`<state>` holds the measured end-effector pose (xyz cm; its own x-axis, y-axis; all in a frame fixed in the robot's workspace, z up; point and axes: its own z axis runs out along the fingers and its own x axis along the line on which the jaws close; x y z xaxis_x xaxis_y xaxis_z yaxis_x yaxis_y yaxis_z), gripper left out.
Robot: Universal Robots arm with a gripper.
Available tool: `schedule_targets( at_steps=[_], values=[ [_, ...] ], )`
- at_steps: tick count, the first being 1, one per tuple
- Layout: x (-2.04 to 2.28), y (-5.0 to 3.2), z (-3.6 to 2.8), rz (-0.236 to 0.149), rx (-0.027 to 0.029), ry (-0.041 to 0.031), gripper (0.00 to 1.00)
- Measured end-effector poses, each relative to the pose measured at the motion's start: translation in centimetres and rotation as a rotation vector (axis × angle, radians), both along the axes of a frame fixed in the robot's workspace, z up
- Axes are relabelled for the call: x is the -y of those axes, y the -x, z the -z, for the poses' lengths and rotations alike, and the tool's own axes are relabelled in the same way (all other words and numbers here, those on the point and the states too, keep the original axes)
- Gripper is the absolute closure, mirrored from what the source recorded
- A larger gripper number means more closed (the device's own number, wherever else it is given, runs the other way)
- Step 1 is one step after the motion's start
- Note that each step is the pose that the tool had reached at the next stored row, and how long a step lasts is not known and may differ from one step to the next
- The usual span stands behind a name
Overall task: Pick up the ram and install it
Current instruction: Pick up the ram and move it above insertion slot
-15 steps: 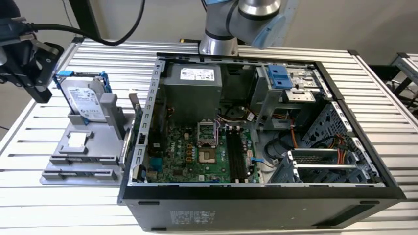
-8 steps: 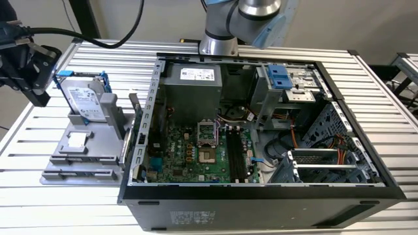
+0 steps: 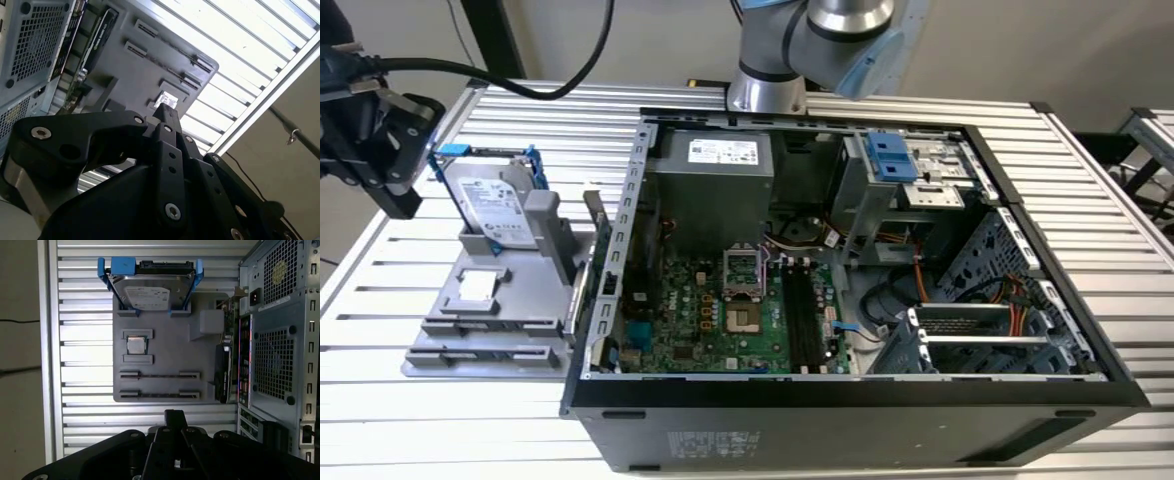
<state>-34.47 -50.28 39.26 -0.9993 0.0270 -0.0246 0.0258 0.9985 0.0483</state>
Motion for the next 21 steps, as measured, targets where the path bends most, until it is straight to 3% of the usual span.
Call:
schedule_targets(
  at_steps=[16,21],
  values=[
    [0.03,0.00,0.00,-0.022,0.0000,0.0005,1.00],
    [0.03,0.00,0.00,-0.059,0.0000,0.0005,1.00]
  ],
)
